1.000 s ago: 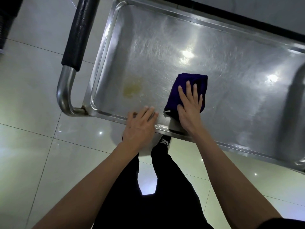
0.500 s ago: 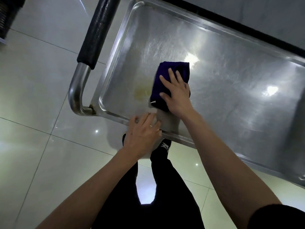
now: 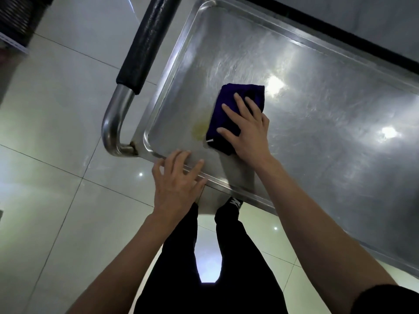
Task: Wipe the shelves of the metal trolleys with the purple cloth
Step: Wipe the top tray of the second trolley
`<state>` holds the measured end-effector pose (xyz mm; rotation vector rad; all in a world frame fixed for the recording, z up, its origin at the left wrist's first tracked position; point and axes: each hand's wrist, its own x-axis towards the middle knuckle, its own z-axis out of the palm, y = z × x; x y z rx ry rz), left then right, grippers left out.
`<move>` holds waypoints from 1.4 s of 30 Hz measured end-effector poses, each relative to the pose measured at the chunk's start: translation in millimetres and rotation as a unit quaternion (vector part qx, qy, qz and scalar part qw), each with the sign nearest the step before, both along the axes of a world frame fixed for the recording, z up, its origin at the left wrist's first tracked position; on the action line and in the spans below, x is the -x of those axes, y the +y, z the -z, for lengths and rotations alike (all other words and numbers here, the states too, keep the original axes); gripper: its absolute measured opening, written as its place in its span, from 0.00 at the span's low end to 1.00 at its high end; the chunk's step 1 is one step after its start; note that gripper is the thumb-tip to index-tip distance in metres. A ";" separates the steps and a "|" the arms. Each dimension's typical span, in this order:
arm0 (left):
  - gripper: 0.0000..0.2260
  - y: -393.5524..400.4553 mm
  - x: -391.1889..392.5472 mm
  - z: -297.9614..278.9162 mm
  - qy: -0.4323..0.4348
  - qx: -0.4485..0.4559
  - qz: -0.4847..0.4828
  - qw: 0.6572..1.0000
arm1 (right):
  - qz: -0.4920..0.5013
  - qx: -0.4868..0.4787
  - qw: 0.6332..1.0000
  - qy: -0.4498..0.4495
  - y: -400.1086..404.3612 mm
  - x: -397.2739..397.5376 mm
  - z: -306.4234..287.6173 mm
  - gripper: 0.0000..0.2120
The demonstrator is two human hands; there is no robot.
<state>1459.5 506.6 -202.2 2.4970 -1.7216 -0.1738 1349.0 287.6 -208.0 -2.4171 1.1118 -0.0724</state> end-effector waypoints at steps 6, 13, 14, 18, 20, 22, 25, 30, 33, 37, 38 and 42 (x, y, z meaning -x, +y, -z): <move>0.24 2.0 -16.4 3.3 -0.014 -0.048 -0.003 0.999 | -0.001 0.010 1.000 0.019 8.6 -15.8 3.5 0.28; 0.23 0.0 -14.9 0.5 -0.027 -0.027 -0.002 0.999 | -0.063 0.016 0.998 0.022 18.0 -89.2 4.8 0.28; 0.23 -0.6 -15.0 0.3 -0.025 -0.023 -0.003 0.999 | -0.071 0.015 0.997 0.018 18.7 -101.9 6.2 0.28; 0.23 -0.7 -16.3 -0.3 -0.022 -0.014 -0.001 1.000 | -0.096 0.021 0.995 0.025 19.0 -141.8 10.4 0.29; 0.23 -1.1 -17.1 -0.8 -0.019 -0.020 -0.005 1.000 | -0.106 0.015 0.994 0.024 16.6 -144.0 10.7 0.29; 0.23 -2.2 -16.8 -1.3 -0.014 -0.023 -0.012 1.000 | -0.113 0.008 0.993 0.011 12.1 -133.7 9.2 0.29; 0.23 -3.4 -13.3 -0.6 -0.010 -0.018 -0.019 1.000 | -0.096 -0.001 0.995 0.001 9.5 -100.1 6.9 0.28; 0.22 -3.0 -11.1 -1.3 0.000 -0.025 -0.021 0.999 | -0.053 -0.006 0.999 0.007 16.5 -16.6 6.6 0.28; 0.22 -7.9 -9.1 -10.7 0.027 -0.055 -0.036 0.997 | -0.029 -0.009 0.999 0.018 18.3 32.3 6.1 0.29; 0.20 -40.6 8.9 -29.0 0.052 -0.075 -0.014 0.996 | 0.007 -0.012 1.000 0.023 21.5 92.9 4.0 0.29; 0.20 -53.9 18.9 -32.2 0.053 -0.072 0.013 0.996 | 0.014 -0.010 0.999 0.027 21.4 106.3 3.2 0.29; 0.19 -111.2 62.9 -38.3 0.055 -0.077 0.073 0.993 | 0.031 -0.013 0.999 0.040 17.2 150.8 -0.3 0.29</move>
